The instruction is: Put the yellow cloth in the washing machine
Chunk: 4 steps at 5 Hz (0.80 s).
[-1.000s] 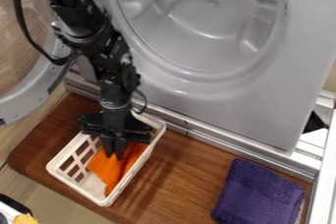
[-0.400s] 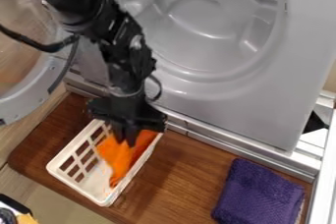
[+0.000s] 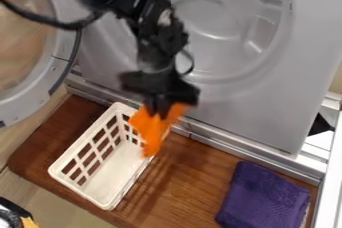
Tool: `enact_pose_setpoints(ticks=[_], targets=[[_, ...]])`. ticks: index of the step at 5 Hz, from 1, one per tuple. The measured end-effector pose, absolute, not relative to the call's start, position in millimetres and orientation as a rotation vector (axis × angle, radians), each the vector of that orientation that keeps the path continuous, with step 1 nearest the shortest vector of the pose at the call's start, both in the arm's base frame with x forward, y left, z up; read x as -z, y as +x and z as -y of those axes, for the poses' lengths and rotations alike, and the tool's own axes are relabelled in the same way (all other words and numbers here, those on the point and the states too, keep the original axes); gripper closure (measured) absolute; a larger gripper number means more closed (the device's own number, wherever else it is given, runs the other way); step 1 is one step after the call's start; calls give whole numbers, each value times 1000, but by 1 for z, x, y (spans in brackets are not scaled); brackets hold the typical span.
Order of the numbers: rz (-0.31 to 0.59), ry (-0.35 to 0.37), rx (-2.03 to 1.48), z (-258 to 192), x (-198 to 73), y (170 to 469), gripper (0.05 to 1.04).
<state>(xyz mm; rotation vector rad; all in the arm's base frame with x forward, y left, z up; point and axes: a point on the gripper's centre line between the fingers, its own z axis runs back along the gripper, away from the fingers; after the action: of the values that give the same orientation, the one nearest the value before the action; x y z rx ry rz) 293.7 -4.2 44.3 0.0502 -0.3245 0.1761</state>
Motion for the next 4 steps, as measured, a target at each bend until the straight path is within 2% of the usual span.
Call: enact_pose_setpoints(ticks=[1,3,4], targets=[[442,-1,-130,13,-63,327,998],[513,-122,-94,19,-63,375,998],[510,-153,-97,15,-56,392,998]])
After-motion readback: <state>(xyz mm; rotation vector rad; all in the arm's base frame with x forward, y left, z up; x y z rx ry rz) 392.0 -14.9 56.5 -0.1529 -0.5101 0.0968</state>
